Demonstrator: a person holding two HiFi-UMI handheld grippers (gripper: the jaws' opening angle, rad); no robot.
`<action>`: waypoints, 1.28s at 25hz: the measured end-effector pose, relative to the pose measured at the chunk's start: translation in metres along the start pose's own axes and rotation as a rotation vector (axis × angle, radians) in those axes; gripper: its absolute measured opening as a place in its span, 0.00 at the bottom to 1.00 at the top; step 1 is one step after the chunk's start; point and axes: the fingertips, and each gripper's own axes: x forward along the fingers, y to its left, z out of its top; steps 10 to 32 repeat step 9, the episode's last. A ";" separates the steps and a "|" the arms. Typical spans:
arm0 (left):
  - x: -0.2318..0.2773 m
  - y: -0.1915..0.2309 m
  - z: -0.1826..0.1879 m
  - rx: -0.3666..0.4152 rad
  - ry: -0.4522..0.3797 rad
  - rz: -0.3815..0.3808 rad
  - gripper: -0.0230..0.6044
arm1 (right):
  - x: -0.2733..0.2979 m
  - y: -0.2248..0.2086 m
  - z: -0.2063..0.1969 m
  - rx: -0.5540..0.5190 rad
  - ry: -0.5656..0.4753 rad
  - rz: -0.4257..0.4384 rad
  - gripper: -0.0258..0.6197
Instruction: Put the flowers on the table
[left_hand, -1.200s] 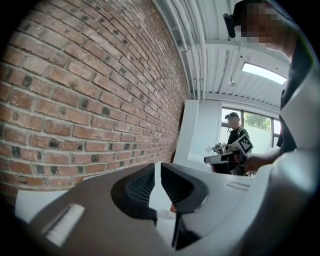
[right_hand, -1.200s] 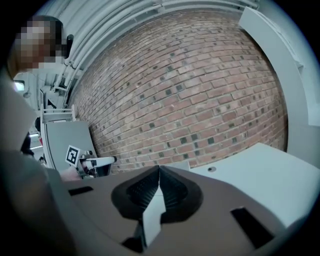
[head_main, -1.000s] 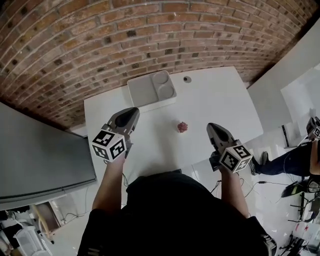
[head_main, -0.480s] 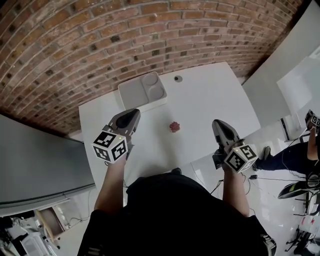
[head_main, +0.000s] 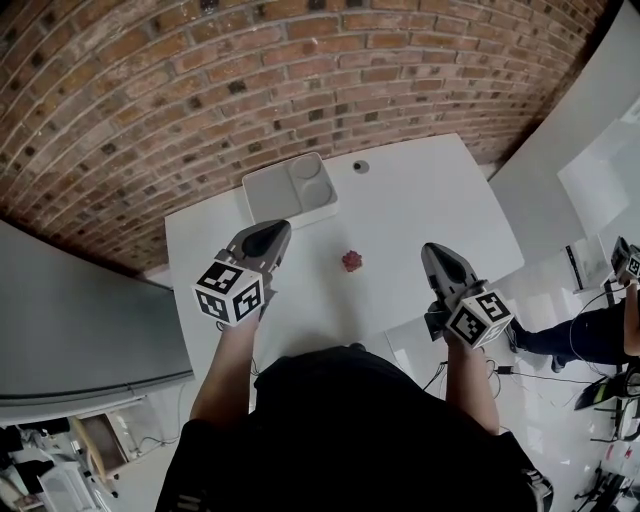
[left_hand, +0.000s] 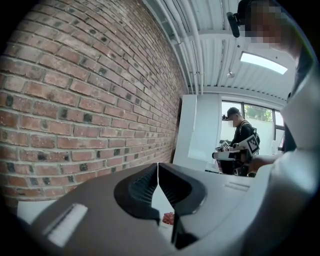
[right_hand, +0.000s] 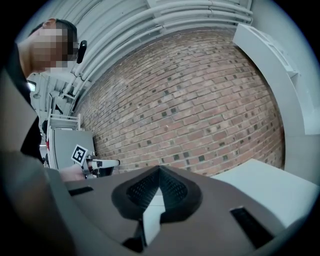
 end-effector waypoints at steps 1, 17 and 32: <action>0.000 0.001 0.000 0.000 0.003 0.002 0.06 | 0.001 0.000 0.000 -0.001 0.003 0.000 0.06; 0.005 0.002 -0.004 -0.007 0.012 0.006 0.06 | 0.003 -0.003 -0.007 0.012 0.010 0.014 0.06; 0.005 0.002 -0.004 -0.007 0.012 0.006 0.06 | 0.003 -0.003 -0.007 0.012 0.010 0.014 0.06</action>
